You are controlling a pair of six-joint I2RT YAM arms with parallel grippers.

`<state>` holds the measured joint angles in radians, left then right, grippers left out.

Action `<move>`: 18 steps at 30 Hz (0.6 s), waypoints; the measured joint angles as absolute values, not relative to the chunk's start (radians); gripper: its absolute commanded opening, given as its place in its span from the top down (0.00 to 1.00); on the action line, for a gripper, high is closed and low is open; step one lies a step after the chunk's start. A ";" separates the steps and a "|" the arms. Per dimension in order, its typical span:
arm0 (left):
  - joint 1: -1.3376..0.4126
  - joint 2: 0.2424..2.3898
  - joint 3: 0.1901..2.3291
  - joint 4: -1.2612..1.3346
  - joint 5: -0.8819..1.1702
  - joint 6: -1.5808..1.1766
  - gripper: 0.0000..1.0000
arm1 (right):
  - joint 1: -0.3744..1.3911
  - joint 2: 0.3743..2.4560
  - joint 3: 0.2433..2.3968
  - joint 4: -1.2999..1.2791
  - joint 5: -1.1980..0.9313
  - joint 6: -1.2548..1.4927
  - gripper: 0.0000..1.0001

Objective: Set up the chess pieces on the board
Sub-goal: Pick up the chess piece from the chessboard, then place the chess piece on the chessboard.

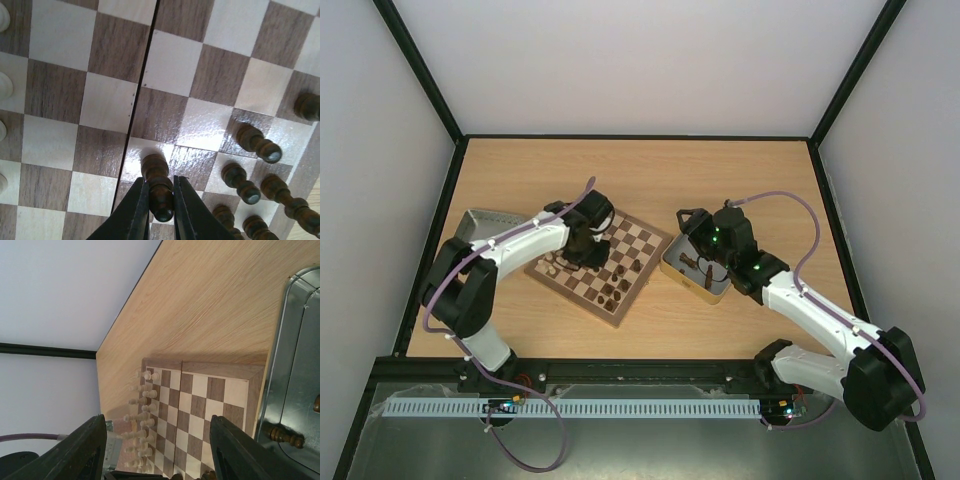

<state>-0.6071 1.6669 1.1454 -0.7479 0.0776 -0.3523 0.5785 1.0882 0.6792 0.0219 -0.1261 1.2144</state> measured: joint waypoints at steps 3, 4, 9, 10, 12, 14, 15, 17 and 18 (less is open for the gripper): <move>-0.620 1.670 1.172 -0.757 0.073 -0.352 0.89 | 0.579 1.084 0.679 0.013 -0.120 1.214 0.44; -0.627 1.672 1.187 -0.758 0.071 -0.352 0.89 | 0.579 1.080 0.679 0.007 -0.115 1.214 0.44; -0.665 1.700 1.266 -0.761 0.070 -0.352 0.89 | 0.579 1.051 0.679 -0.020 -0.086 1.211 0.44; -0.672 1.710 1.281 -0.762 0.070 -0.352 0.89 | 0.579 1.046 0.679 -0.022 -0.081 1.211 0.44; -0.683 1.729 1.303 -0.762 0.069 -0.352 0.89 | 0.579 1.034 0.679 -0.026 -0.070 1.210 0.44; -0.692 1.753 1.329 -0.764 0.066 -0.352 0.89 | 0.579 1.027 0.679 -0.028 -0.061 1.208 0.44; -0.695 1.763 1.338 -0.763 0.066 -0.353 0.89 | 0.579 1.026 0.679 -0.030 -0.057 1.207 0.44; -0.703 1.791 1.372 -0.771 0.060 -0.352 0.89 | 0.579 1.024 0.679 -0.038 -0.050 1.203 0.44; -0.707 1.805 1.392 -0.775 0.057 -0.352 0.89 | 0.579 1.023 0.679 -0.043 -0.047 1.201 0.44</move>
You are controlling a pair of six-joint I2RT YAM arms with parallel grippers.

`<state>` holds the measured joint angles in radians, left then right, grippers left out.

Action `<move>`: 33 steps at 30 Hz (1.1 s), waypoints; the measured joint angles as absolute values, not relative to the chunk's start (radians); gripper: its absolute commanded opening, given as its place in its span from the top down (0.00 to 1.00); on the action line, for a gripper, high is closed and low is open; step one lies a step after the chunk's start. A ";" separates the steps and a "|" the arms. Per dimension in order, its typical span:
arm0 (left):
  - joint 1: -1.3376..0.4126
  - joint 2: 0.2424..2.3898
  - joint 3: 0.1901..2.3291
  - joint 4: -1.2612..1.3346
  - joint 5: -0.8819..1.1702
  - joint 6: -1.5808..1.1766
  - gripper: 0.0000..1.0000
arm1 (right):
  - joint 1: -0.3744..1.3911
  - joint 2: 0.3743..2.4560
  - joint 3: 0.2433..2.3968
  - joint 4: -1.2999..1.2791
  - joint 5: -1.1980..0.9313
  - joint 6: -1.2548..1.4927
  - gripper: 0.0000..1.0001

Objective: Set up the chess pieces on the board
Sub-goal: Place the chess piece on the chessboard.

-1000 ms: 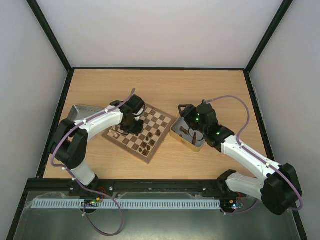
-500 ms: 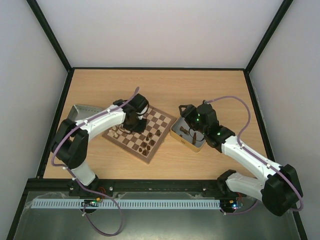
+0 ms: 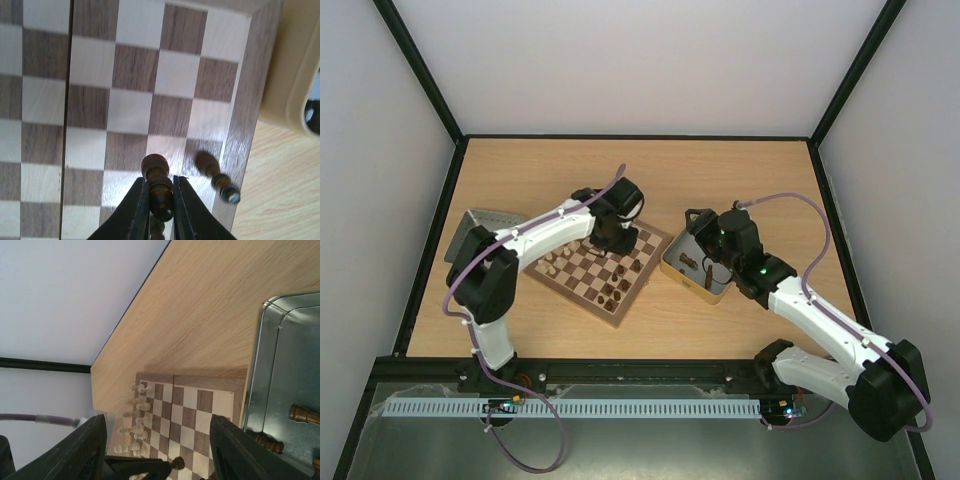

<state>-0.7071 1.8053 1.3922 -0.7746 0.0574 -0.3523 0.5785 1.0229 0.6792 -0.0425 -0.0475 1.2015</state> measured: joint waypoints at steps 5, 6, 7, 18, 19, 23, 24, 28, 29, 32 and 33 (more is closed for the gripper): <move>-0.725 1.860 1.475 -0.782 0.037 -0.352 0.89 | 0.579 1.018 0.679 -0.059 -0.039 1.193 0.44; -0.731 1.863 1.478 -0.785 0.029 -0.352 0.89 | 0.579 1.015 0.679 -0.063 -0.036 1.192 0.44; -0.735 1.863 1.479 -0.791 0.023 -0.352 0.89 | 0.579 1.012 0.679 -0.068 -0.033 1.191 0.44; -0.775 1.863 1.467 -0.848 -0.001 -0.352 0.89 | 0.579 1.001 0.679 -0.075 -0.019 1.188 0.44; -0.780 1.863 1.466 -0.851 -0.001 -0.352 0.89 | 0.579 1.002 0.679 -0.075 -0.019 1.188 0.44; -0.788 1.863 1.463 -0.854 -0.001 -0.352 0.88 | 0.579 1.002 0.679 -0.075 -0.019 1.188 0.44; -0.789 1.863 1.463 -0.854 -0.001 -0.352 0.88 | 0.579 1.002 0.679 -0.075 -0.019 1.188 0.44; -0.789 1.863 1.464 -0.854 -0.001 -0.352 0.88 | 0.579 1.002 0.679 -0.075 -0.019 1.188 0.44; -0.789 1.864 1.468 -0.855 -0.003 -0.353 0.88 | 0.579 1.002 0.679 -0.076 -0.018 1.188 0.44; -0.789 1.877 1.488 -0.858 -0.019 -0.357 0.88 | 0.579 1.001 0.679 -0.077 -0.018 1.188 0.44; -0.789 1.886 1.499 -0.859 -0.023 -0.358 0.88 | 0.579 1.001 0.678 -0.077 -0.017 1.188 0.44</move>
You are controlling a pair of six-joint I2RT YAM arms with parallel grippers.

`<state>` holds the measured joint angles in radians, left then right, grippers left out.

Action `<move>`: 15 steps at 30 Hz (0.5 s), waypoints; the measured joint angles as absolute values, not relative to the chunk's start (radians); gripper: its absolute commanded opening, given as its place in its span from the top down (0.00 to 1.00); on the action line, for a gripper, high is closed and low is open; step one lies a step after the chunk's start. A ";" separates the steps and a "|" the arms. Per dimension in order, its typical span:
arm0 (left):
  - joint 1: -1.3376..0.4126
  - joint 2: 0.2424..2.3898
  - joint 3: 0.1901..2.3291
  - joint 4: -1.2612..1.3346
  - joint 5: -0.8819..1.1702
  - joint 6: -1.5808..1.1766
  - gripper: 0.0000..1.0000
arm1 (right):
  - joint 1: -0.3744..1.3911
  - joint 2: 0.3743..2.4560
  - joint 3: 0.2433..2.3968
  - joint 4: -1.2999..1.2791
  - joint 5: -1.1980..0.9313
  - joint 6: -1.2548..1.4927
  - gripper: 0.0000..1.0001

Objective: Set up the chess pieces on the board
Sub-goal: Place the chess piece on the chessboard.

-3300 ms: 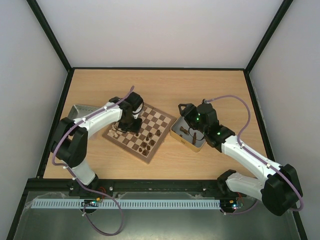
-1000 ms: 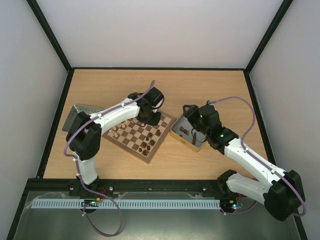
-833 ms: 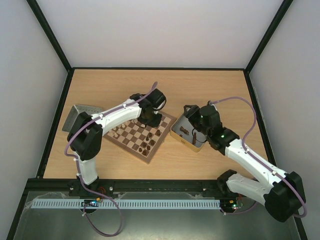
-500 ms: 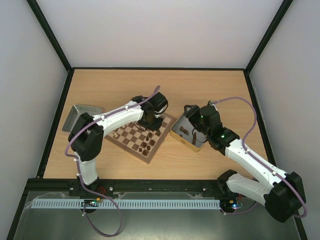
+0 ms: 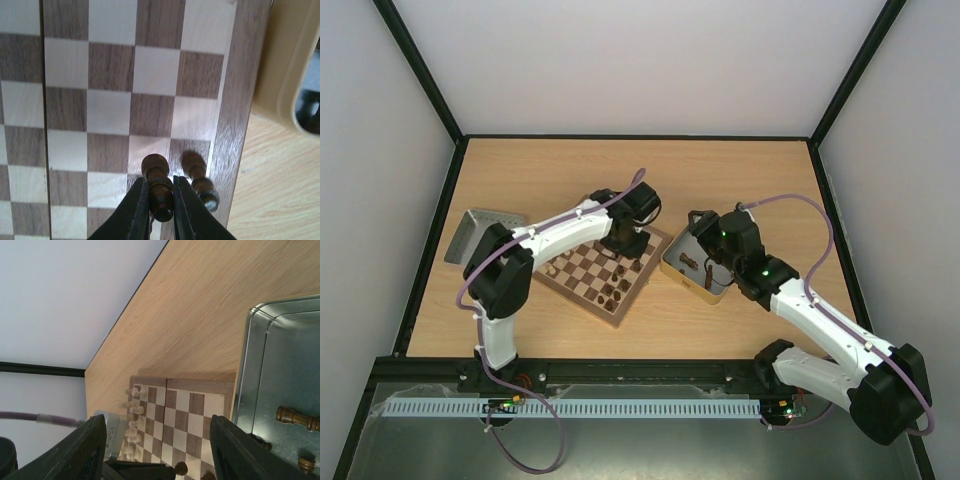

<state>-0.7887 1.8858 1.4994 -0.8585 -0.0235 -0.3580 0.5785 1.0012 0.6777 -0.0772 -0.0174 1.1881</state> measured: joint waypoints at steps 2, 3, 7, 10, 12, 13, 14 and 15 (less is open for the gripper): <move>-0.789 1.910 1.528 -0.859 -0.026 -0.359 0.88 | 0.579 1.001 0.675 -0.078 -0.017 1.188 0.44; -0.789 1.924 1.542 -0.857 -0.025 -0.359 0.88 | 0.579 1.001 0.674 -0.078 -0.017 1.188 0.44; -0.789 1.964 1.583 -0.855 -0.016 -0.355 0.87 | 0.579 1.000 0.673 -0.078 -0.017 1.188 0.43; -0.789 1.990 1.614 -0.856 -0.004 -0.348 0.86 | 0.579 0.999 0.672 -0.078 -0.014 1.188 0.44; -0.789 2.000 1.627 -0.856 0.004 -0.343 0.86 | 0.579 0.997 0.670 -0.078 -0.013 1.188 0.44; -0.789 2.003 1.633 -0.857 0.010 -0.340 0.86 | 0.579 0.996 0.670 -0.079 -0.012 1.188 0.44; -0.789 2.006 1.637 -0.859 0.018 -0.337 0.86 | 0.579 0.995 0.670 -0.079 -0.011 1.188 0.44; -0.789 2.008 1.641 -0.858 0.023 -0.333 0.86 | 0.579 0.994 0.670 -0.079 -0.010 1.188 0.44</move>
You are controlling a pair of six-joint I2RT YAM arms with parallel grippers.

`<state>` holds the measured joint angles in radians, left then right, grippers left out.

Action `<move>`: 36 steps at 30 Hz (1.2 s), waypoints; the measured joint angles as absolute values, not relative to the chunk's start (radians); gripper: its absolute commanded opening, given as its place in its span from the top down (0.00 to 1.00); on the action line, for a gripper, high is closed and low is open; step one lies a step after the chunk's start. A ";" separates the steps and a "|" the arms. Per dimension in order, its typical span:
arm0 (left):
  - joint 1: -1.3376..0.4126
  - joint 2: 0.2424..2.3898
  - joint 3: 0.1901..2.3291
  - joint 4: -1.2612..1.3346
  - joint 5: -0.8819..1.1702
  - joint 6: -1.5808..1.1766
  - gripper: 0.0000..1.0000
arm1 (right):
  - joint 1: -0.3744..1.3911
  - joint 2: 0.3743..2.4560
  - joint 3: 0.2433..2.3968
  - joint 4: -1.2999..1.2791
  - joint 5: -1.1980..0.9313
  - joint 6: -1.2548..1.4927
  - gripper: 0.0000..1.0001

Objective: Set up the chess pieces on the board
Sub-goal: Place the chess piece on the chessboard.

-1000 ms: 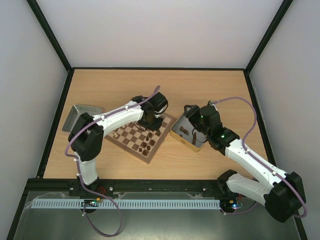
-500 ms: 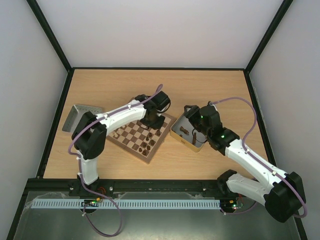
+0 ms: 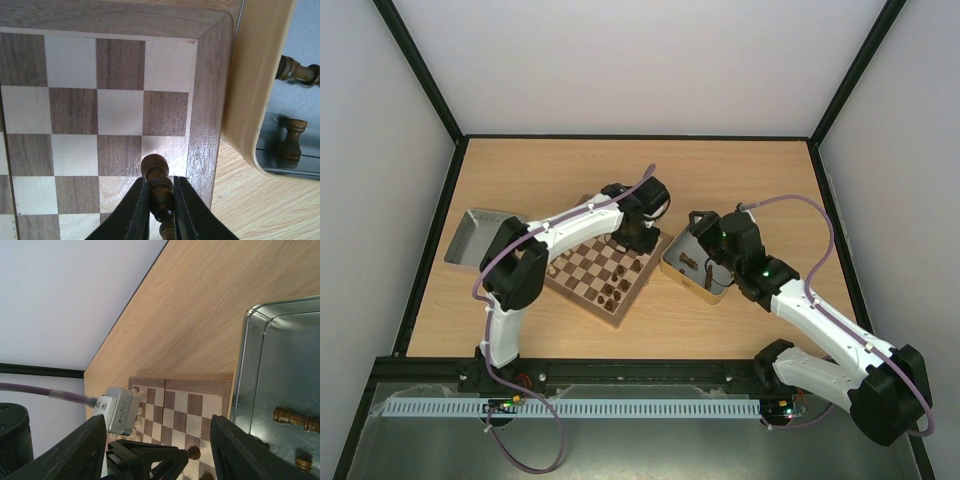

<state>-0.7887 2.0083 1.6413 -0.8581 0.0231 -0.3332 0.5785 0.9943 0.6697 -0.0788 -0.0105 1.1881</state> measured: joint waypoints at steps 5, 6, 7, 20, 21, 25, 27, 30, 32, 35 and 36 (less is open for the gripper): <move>-0.789 2.030 1.657 -0.864 0.045 -0.316 0.85 | 0.579 0.994 0.668 -0.079 -0.009 1.188 0.44; -0.789 2.034 1.657 -0.867 0.049 -0.313 0.85 | 0.579 0.994 0.667 -0.079 -0.008 1.188 0.44; -0.789 2.037 1.657 -0.868 0.052 -0.311 0.85 | 0.579 0.994 0.666 -0.079 -0.007 1.188 0.44; -0.789 2.063 1.671 -0.886 0.073 -0.295 0.82 | 0.579 0.994 0.663 -0.079 -0.006 1.188 0.44; -0.789 2.063 1.673 -0.886 0.074 -0.295 0.82 | 0.579 0.994 0.663 -0.079 -0.005 1.188 0.44; -0.789 2.069 1.684 -0.884 0.075 -0.295 0.82 | 0.579 0.994 0.663 -0.079 -0.004 1.188 0.44; -0.789 2.071 1.688 -0.886 0.075 -0.295 0.82 | 0.579 0.994 0.663 -0.079 -0.004 1.188 0.44; -0.789 2.073 1.689 -0.886 0.075 -0.295 0.82 | 0.579 0.994 0.663 -0.079 -0.004 1.188 0.44; -0.789 2.075 1.689 -0.886 0.075 -0.295 0.81 | 0.579 0.994 0.663 -0.079 -0.004 1.188 0.44; -0.789 2.078 1.690 -0.886 0.075 -0.295 0.73 | 0.579 0.994 0.663 -0.079 -0.004 1.188 0.44; -0.789 2.078 1.690 -0.886 0.076 -0.294 0.71 | 0.579 0.994 0.663 -0.079 -0.003 1.187 0.44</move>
